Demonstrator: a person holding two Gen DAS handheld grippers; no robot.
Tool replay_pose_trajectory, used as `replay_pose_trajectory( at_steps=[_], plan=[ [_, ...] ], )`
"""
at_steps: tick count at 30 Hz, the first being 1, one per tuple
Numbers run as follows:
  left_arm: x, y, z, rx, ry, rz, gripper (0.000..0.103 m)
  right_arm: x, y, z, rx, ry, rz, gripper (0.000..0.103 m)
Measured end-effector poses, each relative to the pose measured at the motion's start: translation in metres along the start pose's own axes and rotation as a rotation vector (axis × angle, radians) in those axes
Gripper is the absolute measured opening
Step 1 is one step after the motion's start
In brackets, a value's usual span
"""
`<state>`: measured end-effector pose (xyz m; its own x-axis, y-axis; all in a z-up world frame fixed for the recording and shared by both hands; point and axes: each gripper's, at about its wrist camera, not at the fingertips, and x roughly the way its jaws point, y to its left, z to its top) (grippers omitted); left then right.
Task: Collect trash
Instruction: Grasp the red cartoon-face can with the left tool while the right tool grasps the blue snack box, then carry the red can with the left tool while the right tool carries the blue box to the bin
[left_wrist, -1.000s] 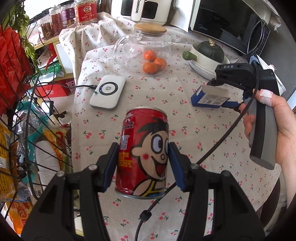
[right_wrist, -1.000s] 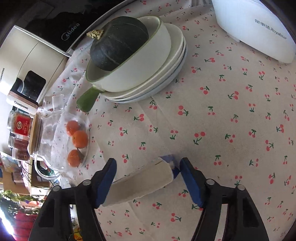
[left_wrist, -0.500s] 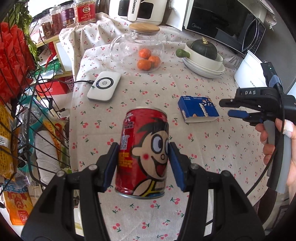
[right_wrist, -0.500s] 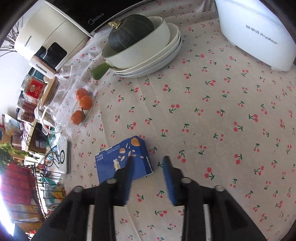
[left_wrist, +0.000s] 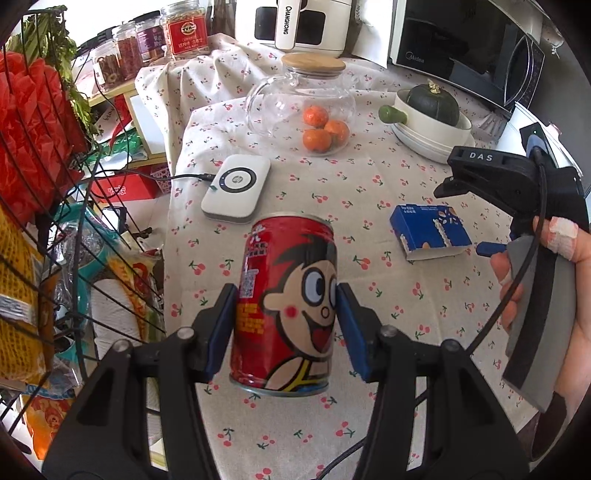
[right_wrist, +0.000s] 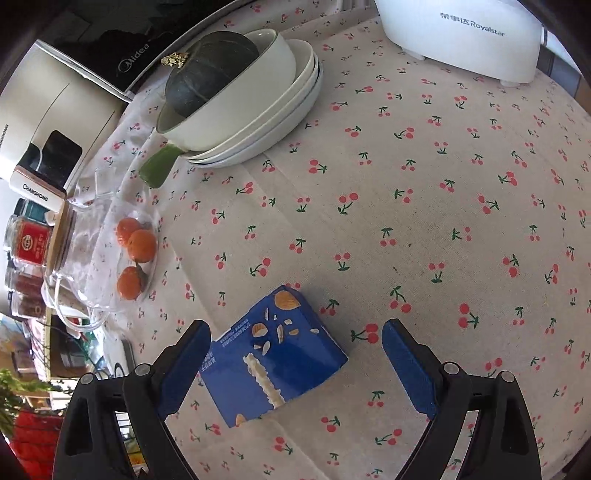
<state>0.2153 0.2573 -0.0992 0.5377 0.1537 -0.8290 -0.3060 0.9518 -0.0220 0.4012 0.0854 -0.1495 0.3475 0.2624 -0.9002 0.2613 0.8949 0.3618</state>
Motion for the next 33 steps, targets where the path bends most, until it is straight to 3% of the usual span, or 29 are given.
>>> replay_pose_trajectory(
  at_steps=[6, 11, 14, 20, 33],
  plan=[
    [0.005, 0.003, 0.005, -0.009, -0.006, 0.004, 0.056, 0.017, 0.021, -0.008, 0.016, -0.068, -0.083, 0.095],
    [0.007, 0.006, 0.006, -0.019, -0.003, 0.002, 0.056, 0.024, 0.034, -0.02, -0.112, -0.093, -0.166, 0.095],
    [0.005, 0.008, 0.004, -0.023, -0.001, 0.001, 0.056, 0.021, 0.033, -0.026, -0.191, -0.107, -0.186, 0.081],
    [-0.005, 0.006, -0.003, -0.037, 0.003, -0.029, 0.056, 0.008, 0.011, -0.029, -0.293, -0.053, -0.084, 0.066],
    [-0.049, -0.048, -0.026, -0.009, -0.028, -0.146, 0.056, -0.084, -0.077, -0.044, -0.385, -0.048, -0.029, 0.065]
  ],
)
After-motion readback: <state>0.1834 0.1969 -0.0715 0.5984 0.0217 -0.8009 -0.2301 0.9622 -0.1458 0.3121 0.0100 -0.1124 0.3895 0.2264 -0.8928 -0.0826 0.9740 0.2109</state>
